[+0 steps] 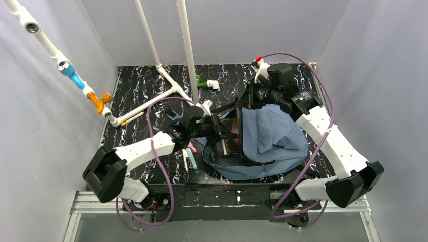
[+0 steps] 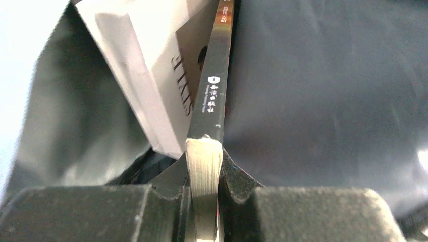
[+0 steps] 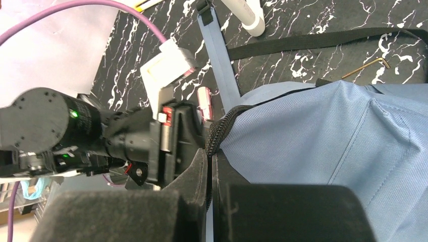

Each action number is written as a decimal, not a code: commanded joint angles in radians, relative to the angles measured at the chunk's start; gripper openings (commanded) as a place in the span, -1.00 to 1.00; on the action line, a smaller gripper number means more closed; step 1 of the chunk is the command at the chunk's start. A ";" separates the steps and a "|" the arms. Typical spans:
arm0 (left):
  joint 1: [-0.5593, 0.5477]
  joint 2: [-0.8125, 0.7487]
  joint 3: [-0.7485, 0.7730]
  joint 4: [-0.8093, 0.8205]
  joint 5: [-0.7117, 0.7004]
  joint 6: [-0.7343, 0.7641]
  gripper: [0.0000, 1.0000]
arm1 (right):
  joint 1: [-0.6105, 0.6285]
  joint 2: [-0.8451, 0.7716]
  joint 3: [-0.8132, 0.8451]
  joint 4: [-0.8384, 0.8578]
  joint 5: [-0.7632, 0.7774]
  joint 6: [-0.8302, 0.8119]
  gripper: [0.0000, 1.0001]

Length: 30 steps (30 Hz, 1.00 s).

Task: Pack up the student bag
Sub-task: Place the book in the student bag.

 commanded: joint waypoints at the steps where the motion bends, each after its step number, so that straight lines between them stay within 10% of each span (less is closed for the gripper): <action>1: -0.058 0.095 0.122 0.091 -0.124 -0.035 -1.00 | 0.000 -0.056 -0.013 0.124 -0.037 0.026 -0.97; 6: -0.092 0.184 0.213 0.082 -0.147 -0.009 -0.88 | 0.000 -0.079 -0.048 0.122 -0.015 0.019 -0.97; 18: -0.085 0.096 0.277 -0.317 -0.156 0.224 0.59 | 0.000 -0.152 -0.182 0.192 -0.026 0.028 -0.97; 27: -0.062 -0.183 0.249 -0.656 -0.289 0.399 0.71 | 0.000 -0.171 -0.212 0.126 -0.008 -0.002 -0.97; 30: -0.059 -0.316 0.161 -0.538 -0.201 0.409 0.64 | 0.002 -0.163 -0.221 0.106 -0.041 -0.009 -0.97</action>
